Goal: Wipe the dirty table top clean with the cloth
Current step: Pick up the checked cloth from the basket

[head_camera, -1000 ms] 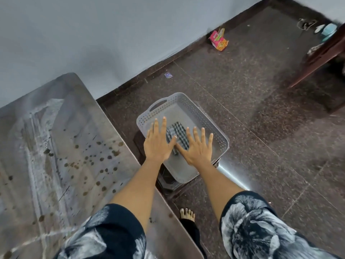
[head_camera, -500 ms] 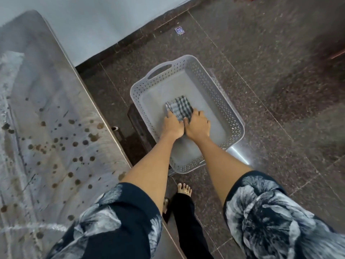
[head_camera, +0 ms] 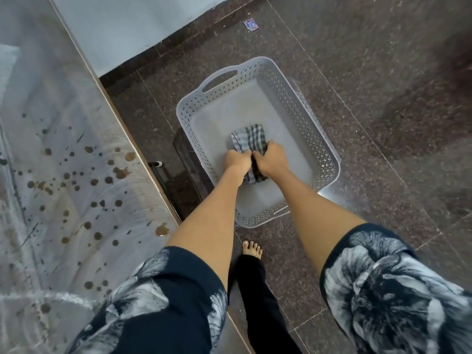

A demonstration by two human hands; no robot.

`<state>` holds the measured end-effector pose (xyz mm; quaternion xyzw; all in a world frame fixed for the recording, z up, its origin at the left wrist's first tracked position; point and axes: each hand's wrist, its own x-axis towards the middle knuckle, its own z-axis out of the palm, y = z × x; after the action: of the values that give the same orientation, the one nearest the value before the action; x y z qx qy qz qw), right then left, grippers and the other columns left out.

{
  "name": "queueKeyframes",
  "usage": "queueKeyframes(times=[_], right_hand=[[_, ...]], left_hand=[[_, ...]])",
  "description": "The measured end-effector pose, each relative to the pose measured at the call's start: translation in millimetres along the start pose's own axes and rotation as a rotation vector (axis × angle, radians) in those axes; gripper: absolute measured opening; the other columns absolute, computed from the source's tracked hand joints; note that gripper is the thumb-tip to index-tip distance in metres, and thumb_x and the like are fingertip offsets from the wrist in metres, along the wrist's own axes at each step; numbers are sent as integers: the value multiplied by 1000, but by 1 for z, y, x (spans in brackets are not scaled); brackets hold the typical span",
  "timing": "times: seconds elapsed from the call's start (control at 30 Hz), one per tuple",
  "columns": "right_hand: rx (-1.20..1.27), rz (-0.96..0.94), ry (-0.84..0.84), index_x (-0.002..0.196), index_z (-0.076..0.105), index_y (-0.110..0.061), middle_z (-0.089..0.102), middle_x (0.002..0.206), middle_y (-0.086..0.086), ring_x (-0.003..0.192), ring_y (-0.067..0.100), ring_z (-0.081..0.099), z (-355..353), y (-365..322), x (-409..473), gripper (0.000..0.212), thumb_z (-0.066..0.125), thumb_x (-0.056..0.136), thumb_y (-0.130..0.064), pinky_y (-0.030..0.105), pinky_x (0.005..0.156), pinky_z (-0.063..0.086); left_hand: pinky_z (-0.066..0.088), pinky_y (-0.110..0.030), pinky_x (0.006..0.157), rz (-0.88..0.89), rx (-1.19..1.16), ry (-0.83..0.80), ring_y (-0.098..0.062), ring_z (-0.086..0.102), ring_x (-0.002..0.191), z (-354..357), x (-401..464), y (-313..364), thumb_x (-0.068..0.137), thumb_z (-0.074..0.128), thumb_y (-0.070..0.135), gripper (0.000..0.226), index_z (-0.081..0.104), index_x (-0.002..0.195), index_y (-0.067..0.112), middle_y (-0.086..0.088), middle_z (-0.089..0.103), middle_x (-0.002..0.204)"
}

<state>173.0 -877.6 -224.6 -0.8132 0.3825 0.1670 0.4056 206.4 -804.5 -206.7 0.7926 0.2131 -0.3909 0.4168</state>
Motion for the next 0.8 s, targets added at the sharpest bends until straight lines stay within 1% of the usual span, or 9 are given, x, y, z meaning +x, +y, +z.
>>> queueKeyframes(times=[0.1,0.2,0.27,0.3,0.37,0.47,0.57,0.7,0.8], right_hand=[[52,9,-36,111,50,4,56,114,22,102,37,55,-5,-2,-11,33,53,89,-21,38,79,43],[119,-7,-62,109,48,1,55,104,16,94,30,53,-17,-10,-29,26,51,90,-17,29,71,35],[148,-8,-57,110,47,-1,50,99,10,89,25,48,-27,-20,-41,25,48,91,-16,28,72,34],[164,-11,-48,113,47,0,51,101,11,91,25,49,-34,-28,-48,27,47,91,-16,29,74,37],[191,-22,-29,117,47,-1,56,112,14,101,29,53,-45,-43,-62,32,46,90,-18,35,85,43],[191,-60,-17,124,44,-3,54,123,15,110,30,52,-63,-71,-87,37,43,91,-19,37,92,42],[174,-110,28,127,43,-2,52,127,16,114,31,49,-76,-96,-119,38,42,93,-18,37,93,39],[155,-152,52,124,47,0,53,125,18,113,31,51,-71,-112,-166,33,40,95,-16,35,90,40],[96,-176,56,124,45,0,52,126,20,108,30,51,-54,-121,-194,36,40,96,-21,36,86,39]], left_hand=[[51,-38,83,-3,24,15,-31,60,95,-4,-12,0,89,53,22,25,53,105,3,-14,63,105],[41,-32,67,4,21,19,-23,51,72,-13,-32,5,92,52,22,17,45,87,8,-6,52,79],[36,-30,66,25,-4,14,-19,46,68,-20,-44,11,93,51,20,16,40,88,8,-2,44,72],[36,-30,68,46,-21,13,-21,48,73,-26,-55,16,93,50,19,15,40,92,8,-2,45,74],[40,-31,70,84,-61,10,-27,54,86,-39,-75,27,92,51,17,17,44,103,6,-7,55,89],[43,-29,71,129,-100,1,-28,59,101,-63,-106,41,94,50,17,33,45,122,1,-11,57,111],[40,-26,71,185,-96,-4,-22,56,98,-92,-140,48,95,48,19,39,40,129,2,-5,54,114],[41,-26,69,224,-68,2,-19,51,82,-127,-176,37,93,52,17,36,46,124,-1,-12,59,114],[37,-29,74,226,-56,27,-23,50,96,-154,-197,17,94,50,20,45,37,132,-2,-15,51,129]])
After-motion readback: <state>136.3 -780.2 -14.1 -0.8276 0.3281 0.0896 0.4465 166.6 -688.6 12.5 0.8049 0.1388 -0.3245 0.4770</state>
